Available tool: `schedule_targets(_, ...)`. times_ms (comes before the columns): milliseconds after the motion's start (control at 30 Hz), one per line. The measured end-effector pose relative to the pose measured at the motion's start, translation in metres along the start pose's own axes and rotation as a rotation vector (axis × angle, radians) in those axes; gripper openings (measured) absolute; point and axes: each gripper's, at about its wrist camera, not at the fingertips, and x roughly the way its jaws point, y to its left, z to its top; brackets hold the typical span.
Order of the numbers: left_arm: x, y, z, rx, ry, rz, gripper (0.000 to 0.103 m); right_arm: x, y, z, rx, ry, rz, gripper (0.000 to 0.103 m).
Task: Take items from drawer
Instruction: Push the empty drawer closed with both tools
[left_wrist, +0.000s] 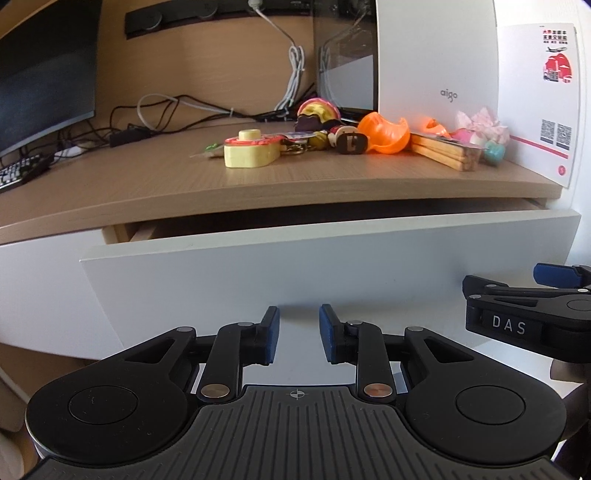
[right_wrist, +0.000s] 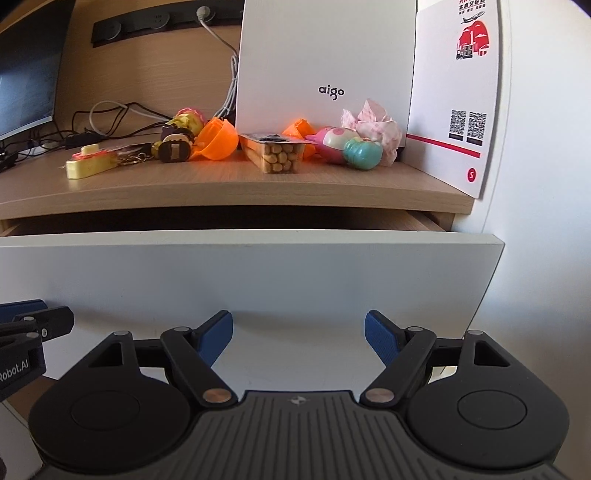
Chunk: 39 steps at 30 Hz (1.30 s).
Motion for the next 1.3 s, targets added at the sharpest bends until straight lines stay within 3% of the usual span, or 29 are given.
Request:
schedule_targets(333, 0.032, 0.006, 0.018, -0.040, 0.009, -0.005, 0.029, 0.034, 0.013, 0.021, -0.010, -0.004, -0.028, 0.079)
schedule_targets(600, 0.035, 0.004, 0.018, -0.053, 0.036, -0.023, 0.029, 0.042, 0.012, 0.025, -0.010, 0.000, -0.053, 0.092)
schedule_targets(1167, 0.052, -0.032, 0.013, -0.055, 0.072, -0.079, 0.029, 0.022, -0.025, 0.021, 0.015, 0.026, -0.050, 0.091)
schedule_targets(1300, 0.036, -0.037, 0.019, -0.019, 0.072, -0.055, 0.029, 0.007, -0.038, 0.018, 0.043, 0.035, -0.053, 0.091)
